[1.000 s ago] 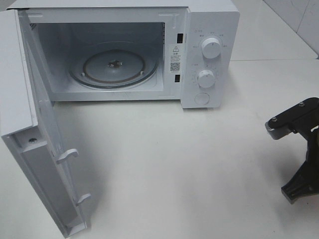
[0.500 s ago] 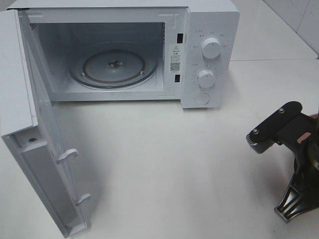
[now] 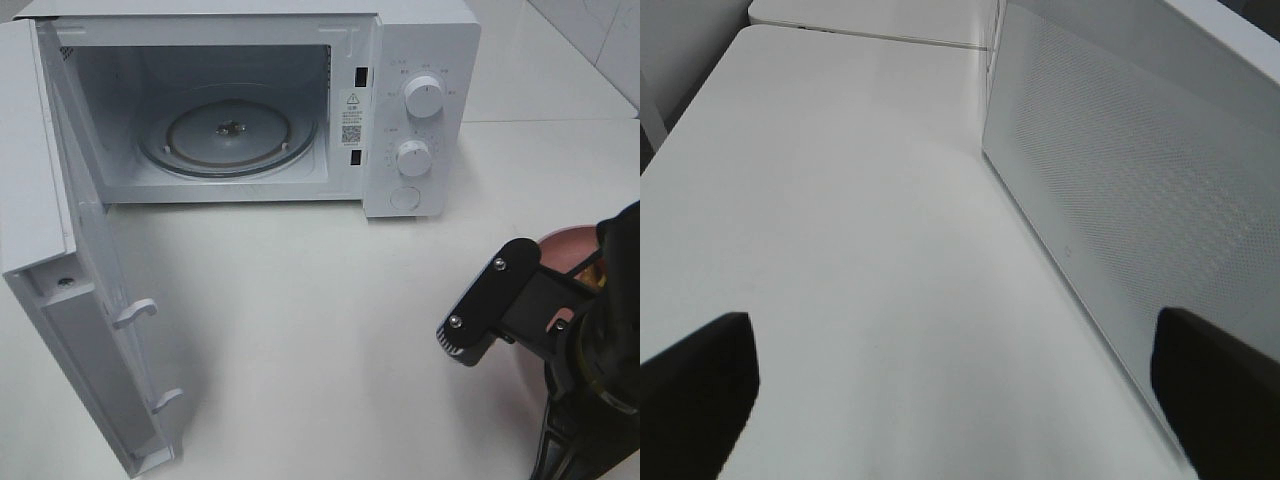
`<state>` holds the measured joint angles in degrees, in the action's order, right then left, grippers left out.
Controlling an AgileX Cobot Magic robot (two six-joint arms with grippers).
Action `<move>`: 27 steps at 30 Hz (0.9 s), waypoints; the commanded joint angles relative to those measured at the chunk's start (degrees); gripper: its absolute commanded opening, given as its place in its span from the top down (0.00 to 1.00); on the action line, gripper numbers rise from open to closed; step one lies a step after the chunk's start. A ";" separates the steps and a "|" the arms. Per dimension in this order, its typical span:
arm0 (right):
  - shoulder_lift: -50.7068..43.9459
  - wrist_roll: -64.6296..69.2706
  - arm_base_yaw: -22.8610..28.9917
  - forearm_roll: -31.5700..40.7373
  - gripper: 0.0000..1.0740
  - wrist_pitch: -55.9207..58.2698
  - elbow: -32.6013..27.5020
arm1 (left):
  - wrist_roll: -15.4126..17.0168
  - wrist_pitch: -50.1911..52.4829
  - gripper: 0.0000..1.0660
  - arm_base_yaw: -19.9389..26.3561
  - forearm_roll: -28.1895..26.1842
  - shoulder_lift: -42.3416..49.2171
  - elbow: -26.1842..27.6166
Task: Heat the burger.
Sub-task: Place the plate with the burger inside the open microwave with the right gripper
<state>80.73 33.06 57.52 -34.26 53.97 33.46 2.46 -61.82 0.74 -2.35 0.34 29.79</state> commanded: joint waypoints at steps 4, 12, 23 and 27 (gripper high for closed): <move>-0.63 -0.29 3.95 -4.41 1.00 2.35 -0.11 | 0.00 0.40 0.06 0.23 -0.46 1.03 -0.17; -0.63 -1.32 7.62 -6.88 0.99 2.18 -0.11 | 0.00 0.40 0.06 0.23 -0.46 1.03 -0.17; -0.63 -9.17 7.62 -9.74 0.99 -0.46 -0.11 | 0.00 0.40 0.06 0.23 -0.46 1.03 -0.17; -0.63 -10.89 7.62 -10.89 0.99 -2.35 -0.11 | 0.00 0.40 0.06 0.23 -0.46 1.03 -0.17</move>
<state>80.73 23.55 65.03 -40.91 51.17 33.29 2.46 -61.82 0.74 -2.35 0.34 29.79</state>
